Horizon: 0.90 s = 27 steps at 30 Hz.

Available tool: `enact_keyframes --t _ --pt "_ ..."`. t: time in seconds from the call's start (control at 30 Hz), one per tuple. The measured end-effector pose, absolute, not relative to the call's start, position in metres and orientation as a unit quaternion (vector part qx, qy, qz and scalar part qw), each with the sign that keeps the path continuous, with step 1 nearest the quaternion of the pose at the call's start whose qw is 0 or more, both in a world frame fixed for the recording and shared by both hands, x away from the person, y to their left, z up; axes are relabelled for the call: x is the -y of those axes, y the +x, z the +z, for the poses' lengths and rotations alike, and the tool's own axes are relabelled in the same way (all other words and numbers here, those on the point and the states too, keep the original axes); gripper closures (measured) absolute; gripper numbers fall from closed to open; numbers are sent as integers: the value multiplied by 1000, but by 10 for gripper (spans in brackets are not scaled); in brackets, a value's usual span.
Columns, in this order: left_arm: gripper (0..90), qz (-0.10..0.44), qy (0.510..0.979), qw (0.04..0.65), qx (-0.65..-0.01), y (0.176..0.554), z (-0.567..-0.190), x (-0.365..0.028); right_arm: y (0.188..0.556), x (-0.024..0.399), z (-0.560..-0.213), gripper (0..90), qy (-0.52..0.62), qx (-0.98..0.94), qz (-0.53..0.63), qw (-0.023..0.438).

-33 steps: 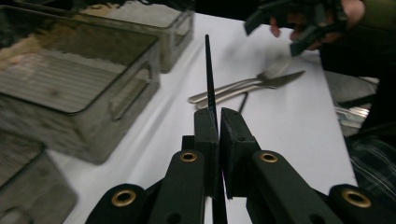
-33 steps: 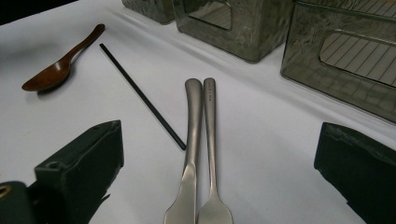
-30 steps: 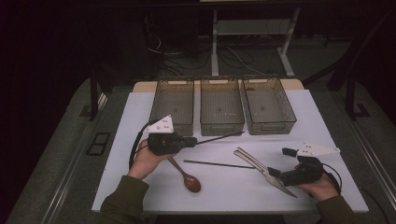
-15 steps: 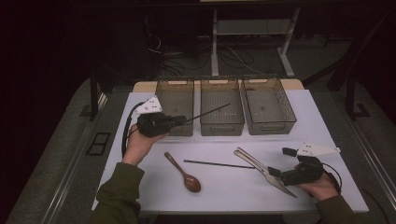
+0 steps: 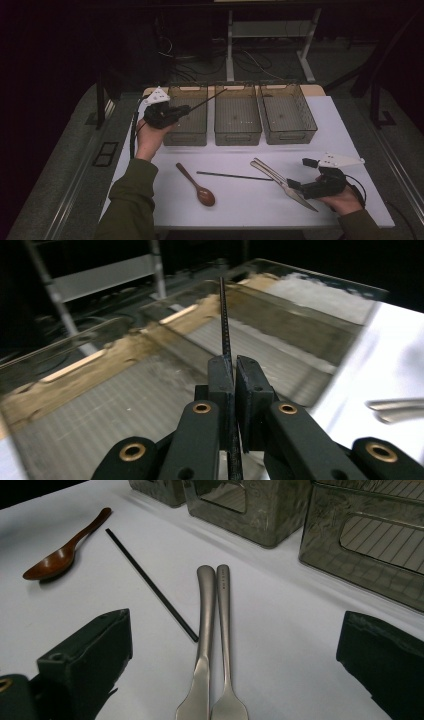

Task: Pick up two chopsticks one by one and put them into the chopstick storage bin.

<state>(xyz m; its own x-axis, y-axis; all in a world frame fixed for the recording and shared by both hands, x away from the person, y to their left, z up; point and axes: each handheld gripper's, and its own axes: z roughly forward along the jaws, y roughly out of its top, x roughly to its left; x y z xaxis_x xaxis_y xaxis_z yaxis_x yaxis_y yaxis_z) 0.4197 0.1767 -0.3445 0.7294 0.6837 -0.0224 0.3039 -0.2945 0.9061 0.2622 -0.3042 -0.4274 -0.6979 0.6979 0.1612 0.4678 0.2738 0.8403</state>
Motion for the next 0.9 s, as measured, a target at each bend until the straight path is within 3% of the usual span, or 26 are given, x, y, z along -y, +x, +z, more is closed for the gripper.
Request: enact_keyframes --t 0.4,0.9 --pt "851 220 777 449 -384 446 -363 -184 262 304 -428 10 370 -789 475 122" --pt "851 227 789 396 -410 460 -383 -187 262 304 -427 10 370 -789 475 120"
